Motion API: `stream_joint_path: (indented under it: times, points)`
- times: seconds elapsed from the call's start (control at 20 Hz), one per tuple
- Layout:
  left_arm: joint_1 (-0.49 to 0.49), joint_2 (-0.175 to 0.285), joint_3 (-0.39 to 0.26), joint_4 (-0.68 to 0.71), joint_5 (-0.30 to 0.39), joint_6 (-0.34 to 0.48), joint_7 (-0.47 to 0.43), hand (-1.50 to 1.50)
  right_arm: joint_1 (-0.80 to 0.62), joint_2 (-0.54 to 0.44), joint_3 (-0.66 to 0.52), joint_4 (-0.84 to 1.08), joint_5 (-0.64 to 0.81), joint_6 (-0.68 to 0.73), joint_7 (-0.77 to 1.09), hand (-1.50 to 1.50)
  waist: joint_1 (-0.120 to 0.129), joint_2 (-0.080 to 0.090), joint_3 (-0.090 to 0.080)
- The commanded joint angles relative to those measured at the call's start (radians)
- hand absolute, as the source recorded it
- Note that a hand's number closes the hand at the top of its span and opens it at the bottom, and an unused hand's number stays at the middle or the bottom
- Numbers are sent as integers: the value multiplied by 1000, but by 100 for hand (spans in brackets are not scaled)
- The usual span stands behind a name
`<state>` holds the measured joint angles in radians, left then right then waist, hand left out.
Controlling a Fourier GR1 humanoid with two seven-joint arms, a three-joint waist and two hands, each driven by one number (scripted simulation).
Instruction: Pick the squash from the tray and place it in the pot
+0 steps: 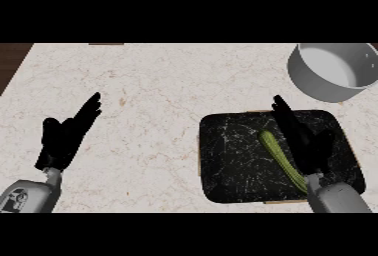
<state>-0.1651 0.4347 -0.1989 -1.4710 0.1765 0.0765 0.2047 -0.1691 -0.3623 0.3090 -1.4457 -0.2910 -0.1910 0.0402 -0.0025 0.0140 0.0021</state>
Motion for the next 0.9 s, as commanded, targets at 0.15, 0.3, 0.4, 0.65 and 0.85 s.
stream_joint_path:
  times: [0.15,0.3,0.4,0.65,0.85]
  points:
    - [81,51,102,14,-79,93,-77,0,75,-233,-161,27,-105,191,78,150,1,-15,-2]
    - [104,57,106,4,-66,96,-58,0,36,-496,-111,18,248,123,-5,150,14,-38,-25]
    - [157,65,151,-1,-48,115,-79,0,101,-451,-210,13,264,-6,-196,-150,-18,-36,-1]
    - [222,34,137,-78,-85,150,-90,0,338,-382,-264,-106,232,-44,-454,-150,-17,-21,-1]
    - [227,32,155,-101,-91,116,-77,0,384,-451,-282,-233,237,68,-324,-150,-5,-18,-3]
